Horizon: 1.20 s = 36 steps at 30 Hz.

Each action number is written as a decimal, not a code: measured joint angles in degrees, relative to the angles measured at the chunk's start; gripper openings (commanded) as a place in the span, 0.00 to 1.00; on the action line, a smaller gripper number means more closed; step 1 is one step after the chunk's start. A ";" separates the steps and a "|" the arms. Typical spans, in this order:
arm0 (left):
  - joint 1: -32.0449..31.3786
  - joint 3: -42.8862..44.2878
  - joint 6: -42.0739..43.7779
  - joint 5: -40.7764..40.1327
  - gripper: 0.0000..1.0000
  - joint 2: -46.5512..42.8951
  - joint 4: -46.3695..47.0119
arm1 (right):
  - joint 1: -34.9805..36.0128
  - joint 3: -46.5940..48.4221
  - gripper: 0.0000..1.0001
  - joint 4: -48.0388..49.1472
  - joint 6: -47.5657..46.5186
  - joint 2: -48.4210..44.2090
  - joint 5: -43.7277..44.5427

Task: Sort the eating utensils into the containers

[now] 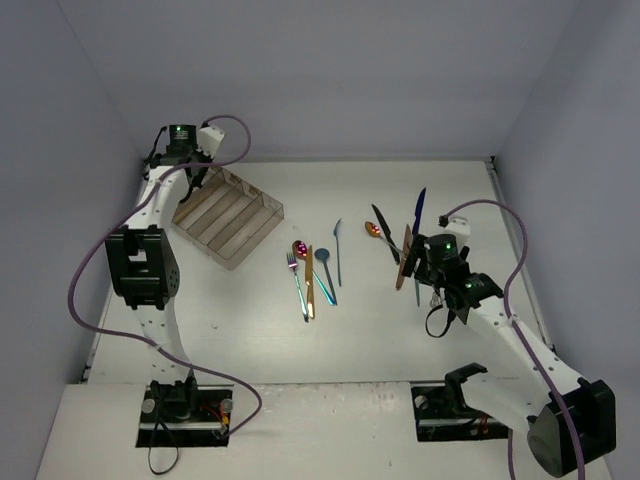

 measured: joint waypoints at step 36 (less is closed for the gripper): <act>-5.38 -18.06 -28.74 2.69 0.70 -21.76 12.05 | -0.26 4.21 0.68 3.37 -0.22 4.86 -3.99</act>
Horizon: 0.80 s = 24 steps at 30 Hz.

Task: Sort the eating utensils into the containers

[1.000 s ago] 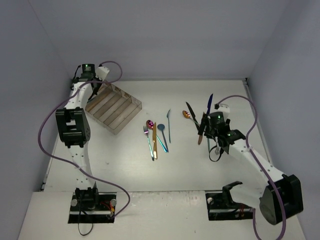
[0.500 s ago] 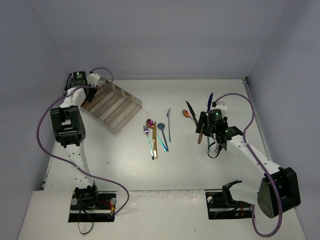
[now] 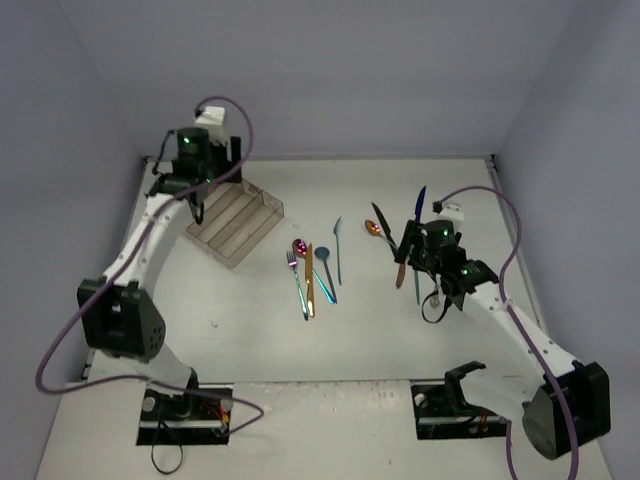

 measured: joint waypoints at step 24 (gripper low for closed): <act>-31.42 -23.83 -31.56 -13.47 0.60 0.47 -4.85 | 0.00 -8.15 0.68 -0.23 2.31 -15.17 -2.28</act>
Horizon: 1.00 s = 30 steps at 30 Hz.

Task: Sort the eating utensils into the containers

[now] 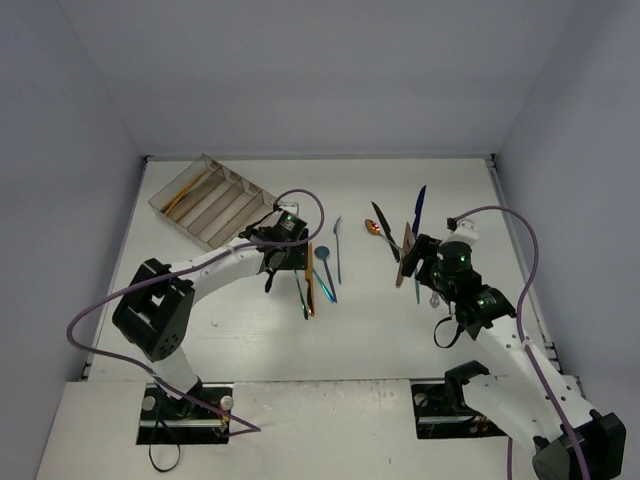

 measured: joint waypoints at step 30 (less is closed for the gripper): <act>0.02 -0.67 8.67 -0.14 0.00 1.79 1.39 | 0.00 -2.03 0.68 -0.22 1.14 -1.73 -1.63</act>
